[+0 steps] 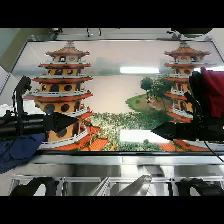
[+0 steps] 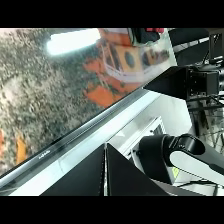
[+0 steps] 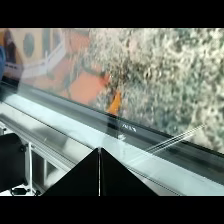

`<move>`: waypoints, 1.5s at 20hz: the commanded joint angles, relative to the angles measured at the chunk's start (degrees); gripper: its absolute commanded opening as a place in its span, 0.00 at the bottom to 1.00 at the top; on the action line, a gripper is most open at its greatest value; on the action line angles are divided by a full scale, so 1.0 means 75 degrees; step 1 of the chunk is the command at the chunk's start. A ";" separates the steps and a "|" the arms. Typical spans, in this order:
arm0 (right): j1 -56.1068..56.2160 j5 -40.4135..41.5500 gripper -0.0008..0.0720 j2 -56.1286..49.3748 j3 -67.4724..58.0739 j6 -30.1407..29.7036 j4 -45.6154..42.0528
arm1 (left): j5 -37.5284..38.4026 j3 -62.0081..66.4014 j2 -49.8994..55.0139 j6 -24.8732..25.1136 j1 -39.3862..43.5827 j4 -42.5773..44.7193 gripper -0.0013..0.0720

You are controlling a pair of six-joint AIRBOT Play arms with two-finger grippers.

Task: Fold the shirts.

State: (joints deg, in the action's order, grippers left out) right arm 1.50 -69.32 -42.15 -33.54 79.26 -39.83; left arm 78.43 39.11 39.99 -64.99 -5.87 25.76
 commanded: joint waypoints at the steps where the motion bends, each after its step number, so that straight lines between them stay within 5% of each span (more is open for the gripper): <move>1: -0.0003 -0.0009 0.03 -0.0006 0.0003 0.0000 0.0000 | 0.0000 -0.0003 -0.0003 0.0000 -0.0006 0.0000 0.01; 20: -0.0006 0.0300 0.03 -0.0009 0.0003 0.0000 0.0003 | -0.0076 -0.0003 -0.0003 0.0003 -0.0012 0.0003 0.01; 27: 0.0006 0.0463 0.03 -0.0017 0.0003 0.0000 0.0338 | -0.1454 0.0026 0.0000 -0.0003 0.0000 -0.0061 0.01; 30: 0.0003 0.0603 0.05 -0.0105 0.0000 -0.0009 0.0717 | -0.1999 0.1055 0.0332 0.0023 -0.0810 0.0664 0.04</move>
State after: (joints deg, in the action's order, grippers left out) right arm 1.48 -65.73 -42.52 -33.54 79.26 -36.95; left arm 67.55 42.06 40.80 -64.97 -8.05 26.72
